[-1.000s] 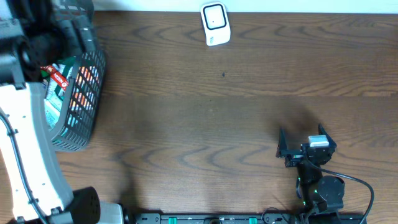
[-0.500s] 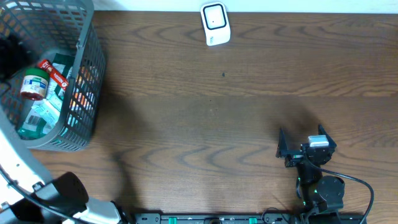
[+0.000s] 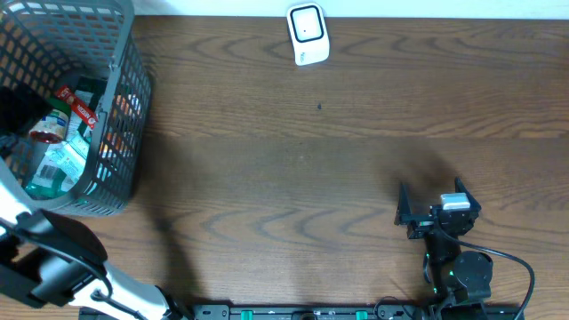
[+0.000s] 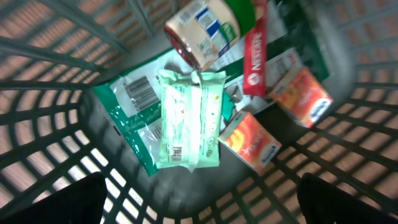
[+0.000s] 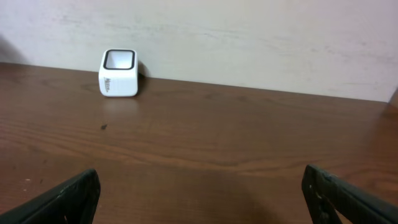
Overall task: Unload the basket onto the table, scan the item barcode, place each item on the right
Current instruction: 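Move the left gripper up and over into the grey basket, then lower the left gripper onto the light green wipes pack and grasp it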
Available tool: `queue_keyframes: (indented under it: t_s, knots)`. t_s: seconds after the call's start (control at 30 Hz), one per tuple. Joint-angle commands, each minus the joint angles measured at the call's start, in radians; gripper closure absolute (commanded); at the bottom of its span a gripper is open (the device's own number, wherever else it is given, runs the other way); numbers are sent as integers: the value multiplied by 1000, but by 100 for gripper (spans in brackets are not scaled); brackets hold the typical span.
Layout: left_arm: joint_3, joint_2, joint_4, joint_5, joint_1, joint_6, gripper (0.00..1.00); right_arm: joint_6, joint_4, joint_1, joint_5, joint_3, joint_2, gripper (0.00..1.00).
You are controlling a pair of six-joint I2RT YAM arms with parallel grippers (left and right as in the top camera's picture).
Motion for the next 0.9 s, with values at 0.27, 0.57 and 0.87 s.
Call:
queue_keyframes:
  t_s: [0.27, 0.57, 0.87]
  knots:
    - [-27, 138, 21, -6, 10, -2, 3, -2, -4, 4, 5, -1, -4, 1]
    - [-29, 192, 24, -6, 34, 7, 25, -2, -4, 4, 5, -1, -4, 1]
    - [-95, 193, 53, -2, 36, 6, 2, -2, -4, 4, 5, -1, -4, 1]
